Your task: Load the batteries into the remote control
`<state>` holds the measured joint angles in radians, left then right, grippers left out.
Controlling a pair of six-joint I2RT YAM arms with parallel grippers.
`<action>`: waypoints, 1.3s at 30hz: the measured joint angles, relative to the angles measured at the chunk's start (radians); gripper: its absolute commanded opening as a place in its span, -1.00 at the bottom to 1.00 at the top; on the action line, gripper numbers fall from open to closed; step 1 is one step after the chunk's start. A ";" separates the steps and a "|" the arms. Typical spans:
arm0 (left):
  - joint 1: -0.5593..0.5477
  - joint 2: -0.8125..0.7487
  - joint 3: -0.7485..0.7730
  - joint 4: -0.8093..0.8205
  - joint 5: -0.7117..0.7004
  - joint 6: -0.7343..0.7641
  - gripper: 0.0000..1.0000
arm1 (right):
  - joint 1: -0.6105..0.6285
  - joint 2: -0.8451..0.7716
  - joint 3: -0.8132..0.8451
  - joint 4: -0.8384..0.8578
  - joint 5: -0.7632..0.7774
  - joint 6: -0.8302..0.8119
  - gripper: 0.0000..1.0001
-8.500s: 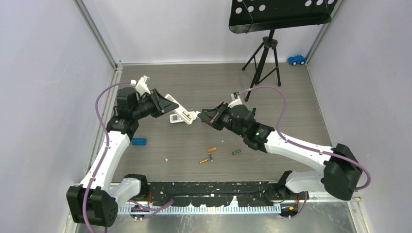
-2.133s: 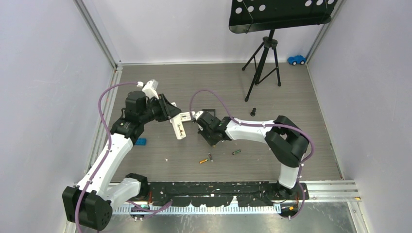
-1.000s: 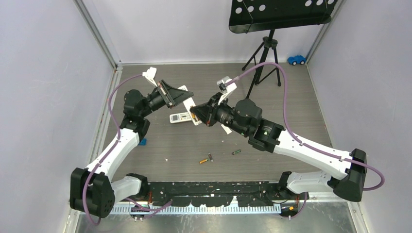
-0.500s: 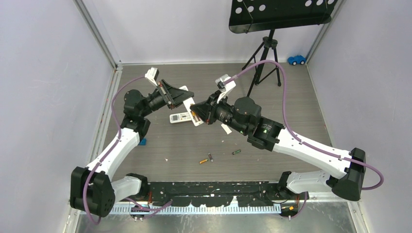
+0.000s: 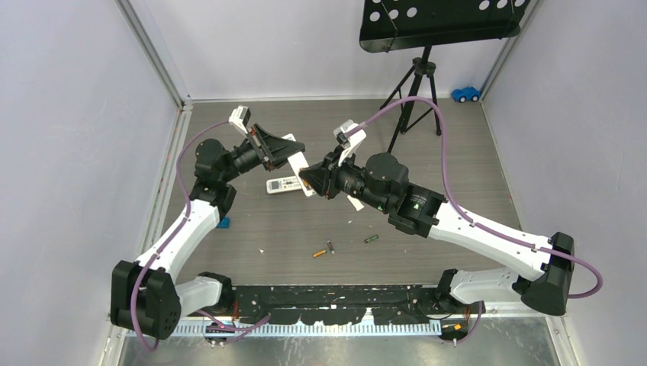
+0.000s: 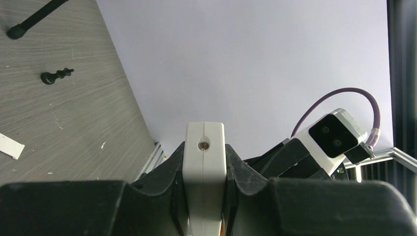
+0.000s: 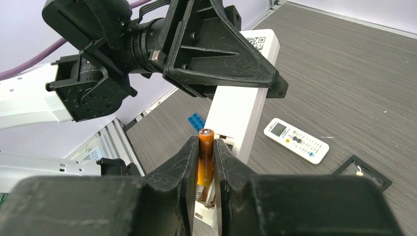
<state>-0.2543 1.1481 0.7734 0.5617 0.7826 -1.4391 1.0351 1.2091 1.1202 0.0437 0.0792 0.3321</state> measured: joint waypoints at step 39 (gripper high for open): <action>0.000 0.015 0.012 -0.041 0.000 -0.003 -1.00 | 0.002 0.043 0.095 -0.136 0.040 0.060 -0.47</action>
<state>-0.2543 1.1629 0.7853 0.5205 0.7826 -1.4418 1.0370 1.2526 1.2148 -0.0921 0.1196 0.3923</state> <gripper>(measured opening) 0.246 0.297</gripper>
